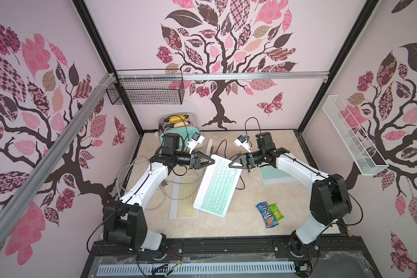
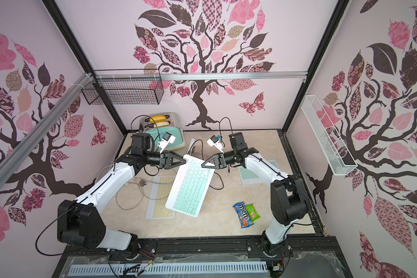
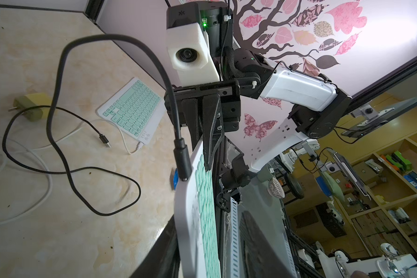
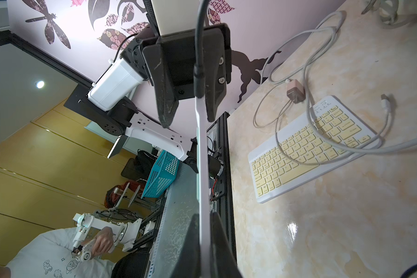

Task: Unplug the wireless keyboard
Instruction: Remove the power cord from the keyboard.

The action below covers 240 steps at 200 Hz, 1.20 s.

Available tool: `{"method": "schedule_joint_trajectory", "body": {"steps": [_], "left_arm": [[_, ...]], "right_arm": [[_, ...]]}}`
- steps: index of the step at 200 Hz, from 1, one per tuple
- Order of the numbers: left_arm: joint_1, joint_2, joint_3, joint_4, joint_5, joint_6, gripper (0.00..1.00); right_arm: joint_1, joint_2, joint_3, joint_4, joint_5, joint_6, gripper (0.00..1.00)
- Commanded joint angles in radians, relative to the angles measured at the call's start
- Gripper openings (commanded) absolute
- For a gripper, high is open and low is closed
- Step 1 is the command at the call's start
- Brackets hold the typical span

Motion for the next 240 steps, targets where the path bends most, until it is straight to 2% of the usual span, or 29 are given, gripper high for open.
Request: {"method": "schedule_joint_trajectory", "body": {"steps": [1,80,96,117,125,148,152,162,165,177,197,240], "left_arm": [[-0.005,-0.005,0.001,0.014,0.014,-0.001,0.47],[-0.016,0.046,-0.004,0.007,-0.006,0.001,0.47],[-0.016,0.051,-0.002,0.003,-0.003,0.006,0.34],[-0.016,0.052,0.003,0.004,0.015,0.005,0.07],[-0.016,0.049,0.003,0.000,0.022,0.009,0.00],[-0.023,0.033,0.000,-0.021,0.033,0.043,0.00],[-0.024,0.029,-0.001,-0.023,0.030,0.046,0.00],[-0.025,0.026,-0.003,-0.030,0.021,0.048,0.00],[-0.026,0.026,-0.005,-0.035,0.021,0.051,0.00],[-0.025,0.025,0.001,-0.071,0.019,0.076,0.00],[-0.032,0.016,0.012,-0.173,0.013,0.154,0.00],[-0.065,0.009,0.021,-0.232,0.021,0.214,0.00]], "right_arm": [[0.006,-0.031,0.042,-0.002,-0.025,0.011,0.00],[0.007,-0.061,0.043,-0.001,-0.032,0.011,0.00],[0.007,-0.061,0.041,-0.001,-0.030,0.008,0.00],[0.007,-0.055,0.037,-0.006,-0.027,0.004,0.00],[0.008,-0.053,0.036,-0.007,-0.023,0.004,0.00],[0.009,-0.062,0.036,-0.017,-0.001,-0.004,0.00],[0.008,-0.065,0.036,-0.023,0.015,-0.006,0.09],[-0.003,-0.073,0.048,-0.062,0.062,-0.034,0.44],[-0.009,-0.076,0.052,-0.070,0.074,-0.037,0.51],[-0.037,-0.086,0.053,-0.049,0.106,-0.004,0.64],[-0.048,-0.096,0.061,0.017,0.125,0.063,0.69],[0.043,-0.092,0.092,0.069,0.169,0.125,0.68]]}}
